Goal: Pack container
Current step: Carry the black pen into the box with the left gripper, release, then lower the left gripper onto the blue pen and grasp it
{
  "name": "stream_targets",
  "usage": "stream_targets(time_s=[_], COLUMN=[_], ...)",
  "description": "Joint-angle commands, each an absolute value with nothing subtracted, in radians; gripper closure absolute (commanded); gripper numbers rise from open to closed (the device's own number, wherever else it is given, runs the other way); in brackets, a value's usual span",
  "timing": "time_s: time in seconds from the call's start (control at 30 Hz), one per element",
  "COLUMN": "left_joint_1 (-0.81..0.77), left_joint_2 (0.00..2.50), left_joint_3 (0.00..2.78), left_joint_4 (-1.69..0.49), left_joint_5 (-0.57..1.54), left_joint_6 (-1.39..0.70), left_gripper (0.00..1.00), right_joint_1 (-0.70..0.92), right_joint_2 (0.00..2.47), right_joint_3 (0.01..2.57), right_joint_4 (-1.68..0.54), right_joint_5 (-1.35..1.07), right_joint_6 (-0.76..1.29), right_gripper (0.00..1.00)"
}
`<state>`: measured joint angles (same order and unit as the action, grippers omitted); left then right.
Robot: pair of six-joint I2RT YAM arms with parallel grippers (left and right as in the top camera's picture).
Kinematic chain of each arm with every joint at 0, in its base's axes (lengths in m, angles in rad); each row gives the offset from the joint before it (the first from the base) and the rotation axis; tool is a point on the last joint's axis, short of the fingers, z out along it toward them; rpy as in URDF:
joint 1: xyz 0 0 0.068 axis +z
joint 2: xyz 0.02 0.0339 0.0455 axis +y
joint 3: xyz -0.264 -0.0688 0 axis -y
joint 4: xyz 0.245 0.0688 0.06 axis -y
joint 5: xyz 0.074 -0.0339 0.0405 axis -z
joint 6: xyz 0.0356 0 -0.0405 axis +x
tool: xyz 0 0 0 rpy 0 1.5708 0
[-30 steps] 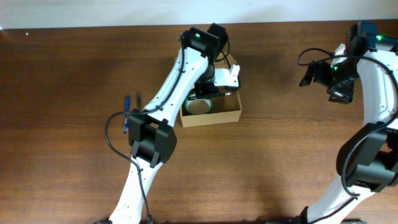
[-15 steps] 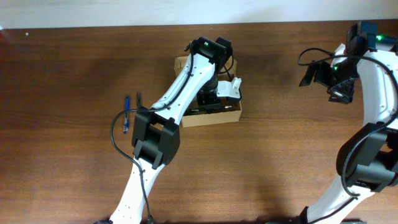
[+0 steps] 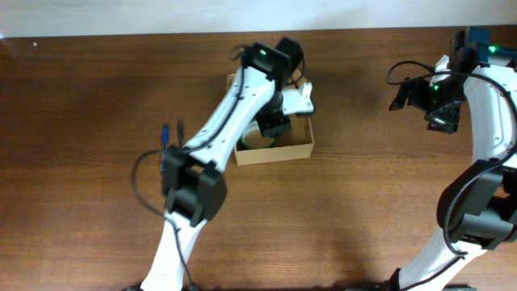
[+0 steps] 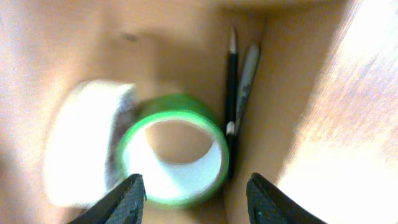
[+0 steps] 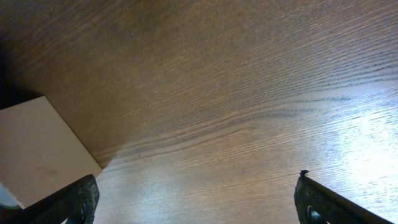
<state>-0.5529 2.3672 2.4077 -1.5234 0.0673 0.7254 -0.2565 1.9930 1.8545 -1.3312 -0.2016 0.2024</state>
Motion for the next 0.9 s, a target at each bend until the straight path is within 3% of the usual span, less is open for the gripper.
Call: stream_targets(time_s=[0.0, 0.2, 0.43, 0.63, 0.87], left_joint_1=[-0.533, -0.385, -0.086, -0.008, 0.016], left_joint_2=[2.116, 1.893, 1.757, 1.779, 1.880], left_joint_3=[2.422, 2.360, 1.986, 1.727, 1.552], left_joint_4=[-1.505, -1.403, -1.285, -1.185, -1.107], left_joint_5=[0.047, -0.064, -0.041, 0.038, -0.024], left_joint_6=[0.609, 0.428, 0.099, 0.070, 0.068], left_gripper=[0.47, 0.46, 0.46, 0.47, 0.57], right_joint_1=[-0.262, -0.262, -0.262, -0.262, -0.262], right_joint_2=[1.998, 1.998, 1.998, 1.998, 1.998], right_joint_3=[1.852, 1.852, 1.852, 1.852, 1.852], right_joint_4=[-1.328, -1.328, -1.328, -1.328, -1.328], right_joint_5=[-0.210, -0.210, -0.210, -0.210, -0.210], right_joint_6=[0.200, 0.200, 0.200, 0.200, 0.200], right_gripper=[0.01, 0.01, 0.01, 0.01, 0.01])
